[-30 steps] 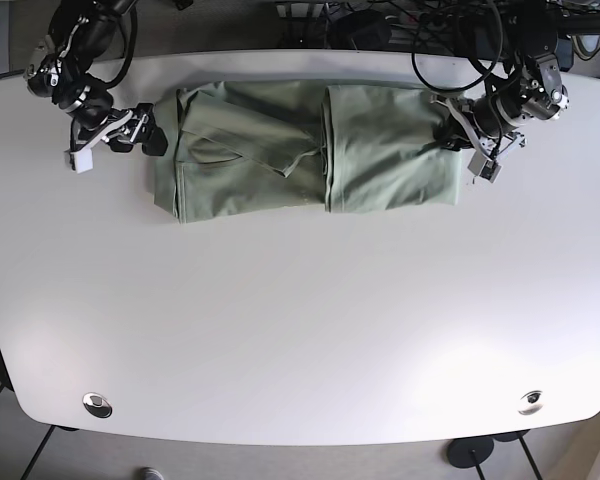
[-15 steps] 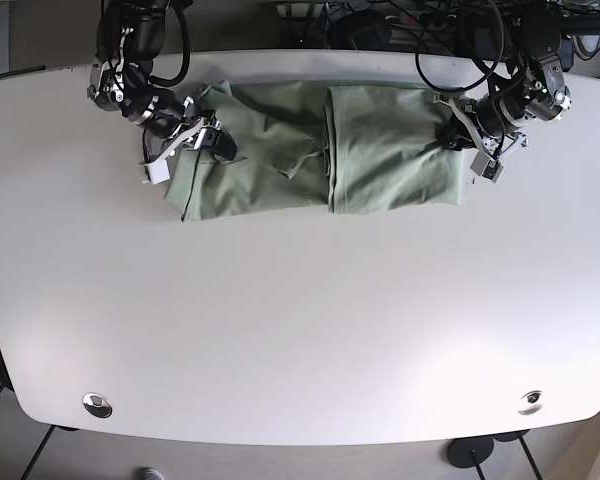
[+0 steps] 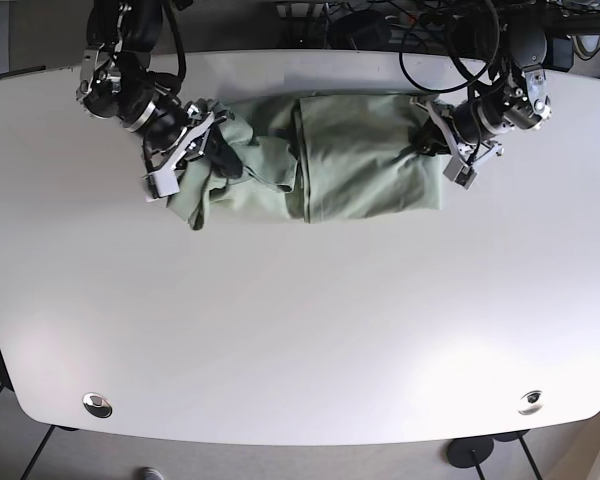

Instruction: Fold the T-shirt properly

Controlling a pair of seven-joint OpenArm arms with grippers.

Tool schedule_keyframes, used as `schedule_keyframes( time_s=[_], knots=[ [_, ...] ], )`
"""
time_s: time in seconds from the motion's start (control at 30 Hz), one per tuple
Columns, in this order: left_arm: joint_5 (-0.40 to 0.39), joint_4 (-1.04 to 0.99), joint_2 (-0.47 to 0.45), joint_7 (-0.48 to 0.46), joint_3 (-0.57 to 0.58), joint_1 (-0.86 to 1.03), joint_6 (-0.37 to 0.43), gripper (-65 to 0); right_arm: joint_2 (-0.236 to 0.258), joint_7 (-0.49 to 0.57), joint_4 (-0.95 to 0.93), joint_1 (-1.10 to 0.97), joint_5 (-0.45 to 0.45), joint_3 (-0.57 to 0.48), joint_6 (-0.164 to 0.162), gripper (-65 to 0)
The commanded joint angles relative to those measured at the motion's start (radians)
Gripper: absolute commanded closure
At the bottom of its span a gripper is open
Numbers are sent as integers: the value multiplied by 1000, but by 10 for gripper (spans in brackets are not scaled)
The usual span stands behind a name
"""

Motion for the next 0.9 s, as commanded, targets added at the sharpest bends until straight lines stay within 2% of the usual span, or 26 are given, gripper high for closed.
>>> schedule_keyframes(
  time_s=[0.03,0.17,0.27,0.3,0.37,0.43,0.53,0.63,0.67,0.77,0.8,0.83,0.9],
  knots=[
    [-7,9,14,4,15,-22,-1,-60,3,23,46,7,31,-64,7,-16],
    [-7,9,38,4,82,-51,-1,-61,1,34,46,18,64,-236,7,-16],
    [-7,9,46,4,114,-51,-1,-61,0,72,36,74,56,-313,4,-16],
    [-7,9,46,4,117,-51,-1,-61,-17,82,-2,102,56,-354,-13,-16],
    [-7,9,46,4,117,-51,-1,-61,-20,82,-56,170,54,-393,-55,-16],
    [-7,9,46,4,116,-48,-1,-61,-5,82,-86,208,44,-430,-70,-17],
    [-7,8,46,4,113,-48,-1,-61,0,83,-100,252,-67,-496,-93,-21],
    [-7,8,46,4,113,-50,-1,-61,-20,83,-97,271,-239,-589,-101,-35],
    [-7,8,46,3,113,-50,-1,-61,-22,83,-95,271,-311,-637,-108,-68],
    [-9,8,48,3,113,-51,-1,-61,-23,83,-74,271,-424,-712,-131,-178],
    [-10,-3,48,1,113,-51,-1,-61,-23,83,-72,271,-455,-743,-136,-224],
    [-12,-25,48,1,113,-51,-1,-61,-26,83,-72,272,-496,-775,-136,-300],
    [-15,-34,48,-22,102,-54,-1,-57,-28,83,-72,272,-549,-810,-136,-384]
  ],
)
